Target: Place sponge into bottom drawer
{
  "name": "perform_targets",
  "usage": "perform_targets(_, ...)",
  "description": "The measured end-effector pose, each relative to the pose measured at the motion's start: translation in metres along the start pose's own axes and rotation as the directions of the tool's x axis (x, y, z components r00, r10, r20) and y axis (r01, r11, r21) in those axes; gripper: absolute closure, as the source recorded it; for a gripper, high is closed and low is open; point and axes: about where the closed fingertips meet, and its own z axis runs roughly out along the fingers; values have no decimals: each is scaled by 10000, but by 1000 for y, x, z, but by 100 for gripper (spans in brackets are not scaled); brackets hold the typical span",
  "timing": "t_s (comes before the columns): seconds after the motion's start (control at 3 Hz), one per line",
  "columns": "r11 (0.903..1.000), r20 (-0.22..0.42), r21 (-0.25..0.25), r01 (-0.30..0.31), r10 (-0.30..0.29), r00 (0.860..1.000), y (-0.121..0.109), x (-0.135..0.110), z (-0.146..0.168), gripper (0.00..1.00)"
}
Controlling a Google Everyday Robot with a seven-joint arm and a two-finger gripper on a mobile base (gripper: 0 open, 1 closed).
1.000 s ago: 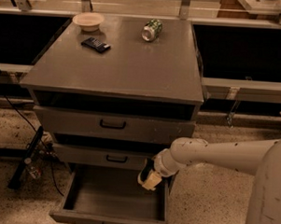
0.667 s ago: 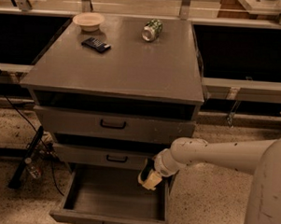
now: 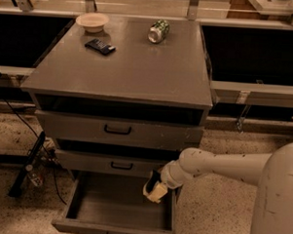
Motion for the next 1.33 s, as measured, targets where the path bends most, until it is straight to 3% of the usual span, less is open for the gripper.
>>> perform_targets(0.67, 9932, -46, -842, -810, 809, 9967, -3, 29, 52, 100)
perform_targets(1.33, 9897, 38, -1009, -1015, 1024, 9947, -2, 35, 63, 100)
